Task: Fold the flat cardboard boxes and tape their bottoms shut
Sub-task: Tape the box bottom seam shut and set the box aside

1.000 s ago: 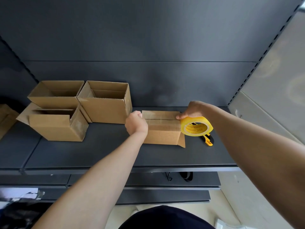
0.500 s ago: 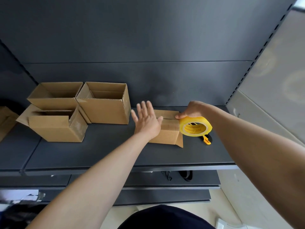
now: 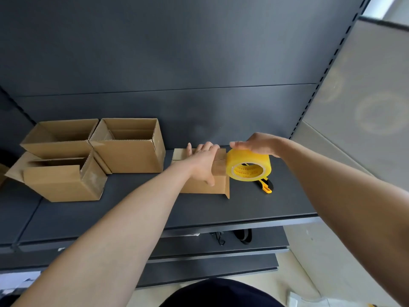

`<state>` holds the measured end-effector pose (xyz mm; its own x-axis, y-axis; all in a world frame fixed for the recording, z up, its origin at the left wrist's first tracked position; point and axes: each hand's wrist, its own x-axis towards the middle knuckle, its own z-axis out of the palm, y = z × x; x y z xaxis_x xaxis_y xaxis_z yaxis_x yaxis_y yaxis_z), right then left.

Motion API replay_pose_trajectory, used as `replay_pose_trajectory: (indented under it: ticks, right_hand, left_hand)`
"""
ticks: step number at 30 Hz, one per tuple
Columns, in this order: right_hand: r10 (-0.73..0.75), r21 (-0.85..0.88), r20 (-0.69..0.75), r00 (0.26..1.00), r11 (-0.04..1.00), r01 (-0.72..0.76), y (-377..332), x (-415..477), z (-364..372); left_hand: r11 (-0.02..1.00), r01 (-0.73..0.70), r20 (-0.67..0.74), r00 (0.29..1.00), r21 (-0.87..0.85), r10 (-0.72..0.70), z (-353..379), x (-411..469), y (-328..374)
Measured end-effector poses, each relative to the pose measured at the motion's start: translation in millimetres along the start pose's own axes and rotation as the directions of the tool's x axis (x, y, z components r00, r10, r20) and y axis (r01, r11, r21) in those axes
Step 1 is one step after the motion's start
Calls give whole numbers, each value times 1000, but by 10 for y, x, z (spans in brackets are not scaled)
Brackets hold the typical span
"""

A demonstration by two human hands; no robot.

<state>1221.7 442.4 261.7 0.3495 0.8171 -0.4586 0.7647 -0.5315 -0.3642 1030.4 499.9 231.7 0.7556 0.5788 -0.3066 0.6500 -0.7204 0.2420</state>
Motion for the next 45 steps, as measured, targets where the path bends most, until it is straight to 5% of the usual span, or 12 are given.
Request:
replay_pose_trajectory:
  ticks: [3, 11, 20, 27, 38, 45]
  right_hand:
    - [-6, 31, -64, 998, 999, 8, 53, -51, -64]
    - [34, -241, -208, 978, 967, -85, -59, -115, -246]
    - [12, -283, -153, 988, 957, -55, -129, -114, -240]
    - [-140, -105, 53, 989, 984, 145, -287, -150, -103]
    - [-14, 167, -146, 989, 985, 39, -328, 24, 661]
    - [74, 261, -218, 973, 965, -15, -375, 29, 959]
  left_hand:
    - [999, -24, -38, 999, -36, 23, -71, 4, 1]
    - [967, -58, -93, 995, -246, 36, -204, -35, 119]
    - [942, -87, -53, 996, -324, 74, -455, -100, 12]
    - [935, -85, 48, 993, -344, 108, -491, -47, -220]
    - [931, 76, -91, 989, -357, -116, -149, 10, -311]
    - [957, 113, 11, 993, -268, -114, -72, 3, -317]
